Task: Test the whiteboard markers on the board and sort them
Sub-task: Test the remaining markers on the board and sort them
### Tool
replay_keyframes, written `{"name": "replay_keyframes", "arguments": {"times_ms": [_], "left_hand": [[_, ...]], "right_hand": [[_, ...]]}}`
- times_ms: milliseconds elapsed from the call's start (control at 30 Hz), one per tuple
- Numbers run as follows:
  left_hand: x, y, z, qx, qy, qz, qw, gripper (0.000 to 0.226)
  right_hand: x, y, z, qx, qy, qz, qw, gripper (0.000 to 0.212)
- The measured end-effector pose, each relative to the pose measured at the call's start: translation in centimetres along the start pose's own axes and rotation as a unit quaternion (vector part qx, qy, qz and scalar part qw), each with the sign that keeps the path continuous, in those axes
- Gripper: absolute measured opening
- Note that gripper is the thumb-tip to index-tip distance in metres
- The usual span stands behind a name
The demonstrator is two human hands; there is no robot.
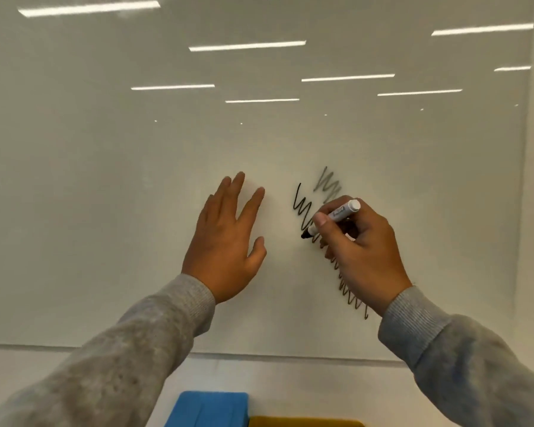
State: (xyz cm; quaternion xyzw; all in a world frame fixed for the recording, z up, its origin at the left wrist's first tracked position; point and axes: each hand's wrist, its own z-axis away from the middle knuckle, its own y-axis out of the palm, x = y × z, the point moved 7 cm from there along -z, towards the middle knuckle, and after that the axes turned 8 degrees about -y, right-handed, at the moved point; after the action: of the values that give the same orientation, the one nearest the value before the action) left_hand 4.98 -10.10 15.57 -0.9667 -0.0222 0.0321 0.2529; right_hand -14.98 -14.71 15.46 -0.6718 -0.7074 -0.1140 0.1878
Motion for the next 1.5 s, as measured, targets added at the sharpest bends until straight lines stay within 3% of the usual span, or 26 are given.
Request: {"name": "replay_keyframes", "arguments": {"times_ms": [200, 467, 600, 667, 767, 867, 1000, 1133, 1267, 1400, 1500], "left_hand": [[0.5, 2.4, -0.7, 0.029, -0.009, -0.073, 0.997, 0.118], [1.1, 3.0, -0.4, 0.017, 0.007, -0.103, 0.994, 0.119], [1.3, 3.2, -0.3, 0.014, 0.012, -0.109, 0.994, 0.119], [1.2, 3.3, -0.3, 0.013, 0.015, -0.109, 0.994, 0.118], [1.3, 3.2, -0.1, 0.011, 0.017, -0.110, 0.994, 0.116], [1.3, 3.3, -0.1, 0.009, 0.017, -0.109, 0.994, 0.116], [1.5, 3.5, 0.0, 0.006, 0.017, -0.109, 0.994, 0.115], [1.5, 3.6, -0.1, 0.005, 0.019, -0.108, 0.994, 0.115], [1.5, 3.6, 0.0, 0.001, 0.016, -0.113, 0.993, 0.115], [1.6, 3.6, 0.1, 0.003, 0.017, -0.113, 0.993, 0.115], [1.6, 3.6, 0.1, 0.004, 0.017, -0.116, 0.993, 0.115]], "right_hand": [[1.9, 1.5, -3.8, 0.035, -0.096, 0.032, 0.994, 0.004], [2.1, 3.0, -4.4, 0.029, -0.236, 0.166, 0.957, 0.010], [1.2, 4.8, -2.0, 0.104, -0.270, 0.184, 0.939, 0.009], [1.3, 4.8, -1.4, 0.104, -0.304, 0.208, 0.924, 0.013], [1.4, 3.6, -1.9, 0.051, -0.302, 0.191, 0.932, 0.015], [1.0, 4.7, -1.4, 0.105, -0.306, 0.211, 0.922, 0.018], [0.6, 3.7, -1.3, 0.072, -0.294, 0.208, 0.930, 0.019], [0.2, 4.8, 0.3, 0.127, -0.303, 0.227, 0.917, 0.024], [0.2, 2.8, -0.4, 0.050, -0.286, 0.216, 0.932, 0.020], [0.0, 4.2, 0.8, 0.119, -0.308, 0.236, 0.914, 0.022], [0.2, 2.7, -0.3, 0.077, -0.292, 0.224, 0.927, 0.021]]}}
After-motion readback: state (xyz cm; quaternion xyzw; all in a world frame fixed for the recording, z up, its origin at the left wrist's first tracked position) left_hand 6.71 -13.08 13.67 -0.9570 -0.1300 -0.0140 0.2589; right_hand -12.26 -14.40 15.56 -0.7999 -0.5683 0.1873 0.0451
